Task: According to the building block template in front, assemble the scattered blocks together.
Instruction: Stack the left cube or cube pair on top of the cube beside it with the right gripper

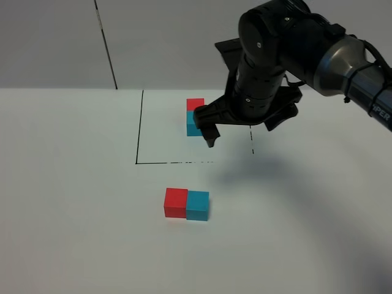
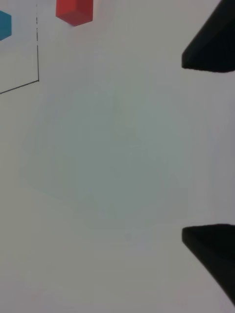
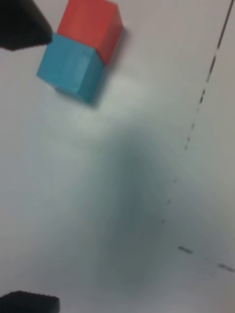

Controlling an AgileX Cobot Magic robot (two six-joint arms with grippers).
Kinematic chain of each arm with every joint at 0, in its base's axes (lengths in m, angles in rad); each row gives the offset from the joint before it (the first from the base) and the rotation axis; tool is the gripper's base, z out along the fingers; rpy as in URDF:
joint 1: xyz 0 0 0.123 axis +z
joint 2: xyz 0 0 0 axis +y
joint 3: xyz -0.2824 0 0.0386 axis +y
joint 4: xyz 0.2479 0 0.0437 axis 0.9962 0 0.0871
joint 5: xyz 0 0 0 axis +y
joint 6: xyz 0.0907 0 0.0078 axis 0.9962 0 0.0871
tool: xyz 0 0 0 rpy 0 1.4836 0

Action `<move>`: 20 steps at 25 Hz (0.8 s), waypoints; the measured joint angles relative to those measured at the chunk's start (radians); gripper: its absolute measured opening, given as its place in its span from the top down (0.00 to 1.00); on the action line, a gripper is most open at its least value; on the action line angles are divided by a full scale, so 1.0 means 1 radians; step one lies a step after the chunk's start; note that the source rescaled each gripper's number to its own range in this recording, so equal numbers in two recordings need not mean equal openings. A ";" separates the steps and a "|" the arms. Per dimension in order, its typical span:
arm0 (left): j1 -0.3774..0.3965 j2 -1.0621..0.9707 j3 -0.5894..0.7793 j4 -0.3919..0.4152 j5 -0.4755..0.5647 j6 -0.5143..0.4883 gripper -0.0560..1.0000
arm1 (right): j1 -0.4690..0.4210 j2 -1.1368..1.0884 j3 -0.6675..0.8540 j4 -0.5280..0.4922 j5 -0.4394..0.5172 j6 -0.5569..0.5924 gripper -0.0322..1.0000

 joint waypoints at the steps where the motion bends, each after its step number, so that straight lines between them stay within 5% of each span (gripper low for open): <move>1: 0.000 0.000 0.000 0.000 0.000 0.000 0.57 | -0.004 -0.014 0.030 -0.017 -0.002 0.018 0.00; 11: 0.000 0.000 0.000 0.000 0.000 0.000 0.57 | -0.002 -0.261 0.419 -0.048 -0.309 0.099 0.00; 20: 0.000 0.000 0.000 0.000 0.000 0.000 0.57 | 0.065 -0.236 0.459 -0.018 -0.411 -0.418 0.00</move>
